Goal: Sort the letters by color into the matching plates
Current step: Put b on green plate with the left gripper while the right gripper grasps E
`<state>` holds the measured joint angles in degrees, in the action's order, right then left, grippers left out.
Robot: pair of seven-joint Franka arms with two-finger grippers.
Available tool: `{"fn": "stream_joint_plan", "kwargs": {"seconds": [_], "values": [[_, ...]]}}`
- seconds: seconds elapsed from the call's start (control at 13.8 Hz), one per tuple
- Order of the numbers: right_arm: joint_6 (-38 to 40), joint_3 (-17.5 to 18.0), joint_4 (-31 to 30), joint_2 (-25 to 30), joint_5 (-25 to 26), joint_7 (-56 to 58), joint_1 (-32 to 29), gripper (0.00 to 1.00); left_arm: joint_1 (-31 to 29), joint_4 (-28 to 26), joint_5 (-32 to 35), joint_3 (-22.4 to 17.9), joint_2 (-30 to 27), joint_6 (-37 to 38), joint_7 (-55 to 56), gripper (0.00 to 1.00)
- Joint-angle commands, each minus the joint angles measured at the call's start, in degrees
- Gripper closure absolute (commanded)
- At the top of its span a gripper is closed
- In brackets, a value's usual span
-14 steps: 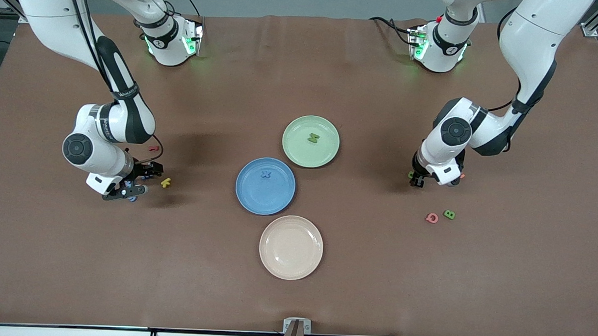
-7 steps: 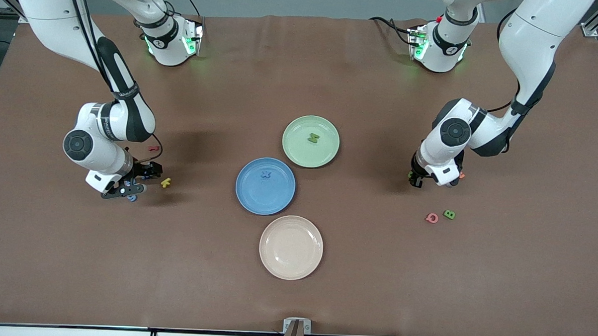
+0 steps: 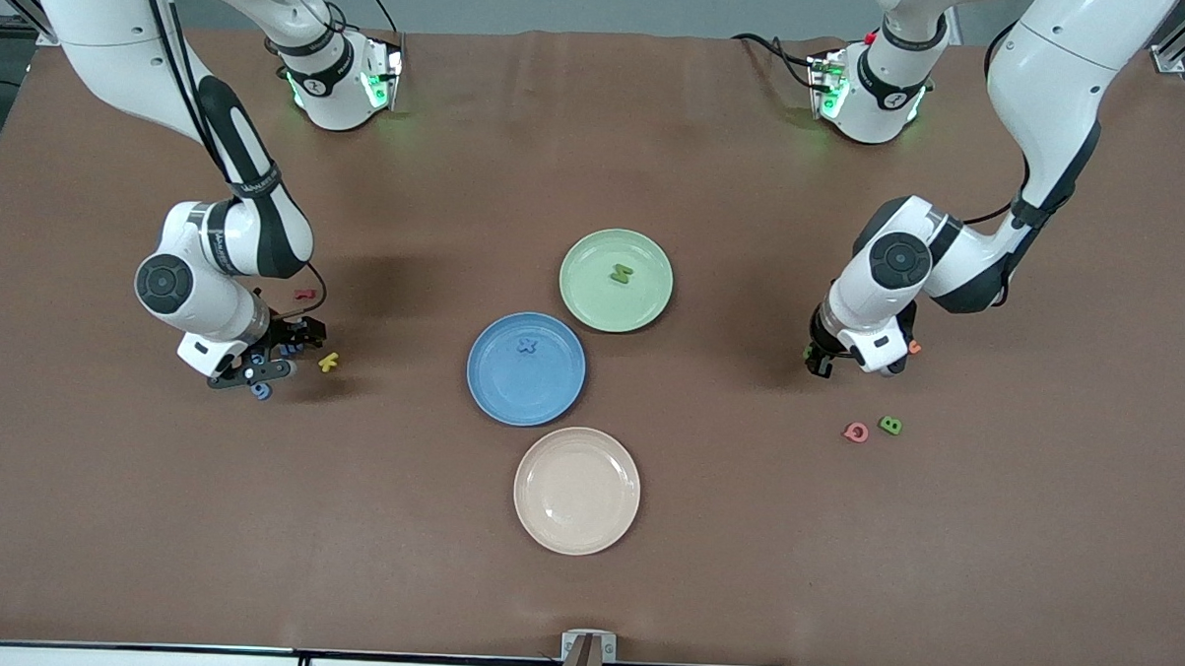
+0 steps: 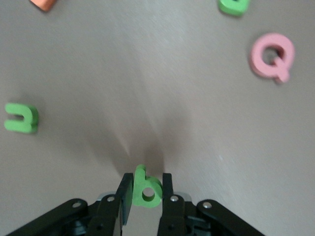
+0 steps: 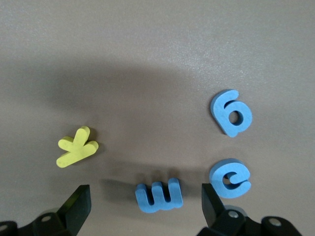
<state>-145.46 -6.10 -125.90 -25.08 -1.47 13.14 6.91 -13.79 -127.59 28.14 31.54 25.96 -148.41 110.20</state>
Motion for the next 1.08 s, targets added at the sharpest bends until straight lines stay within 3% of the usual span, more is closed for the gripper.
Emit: {"fn": "stream_joint_plan", "kwargs": {"seconds": [0.0, 0.22, 0.58, 1.01], "values": [[-1.66, 1.09, -0.66, -0.75, 0.51, 0.57, -1.37, 0.01, -0.27, 0.85, 1.56, 2.29, -0.65, -0.21, 0.89, 1.00], [-1.66, 1.09, -0.66, -0.76, 0.42, 0.66, -1.37, 0.08, -0.27, 2.16, 1.47, 5.54, -0.65, 0.14, 1.24, 1.00], [-1.58, 1.17, -0.66, -0.76, 0.42, 1.45, -1.37, 0.45, 0.34, 4.80, 0.68, 12.04, -0.56, 4.79, 4.91, 1.00], [-1.40, 1.09, -0.66, -0.76, 0.42, 1.45, -1.37, 0.62, 10.69, 6.82, 1.39, 13.11, 0.40, 4.89, 6.17, 1.00]]}}
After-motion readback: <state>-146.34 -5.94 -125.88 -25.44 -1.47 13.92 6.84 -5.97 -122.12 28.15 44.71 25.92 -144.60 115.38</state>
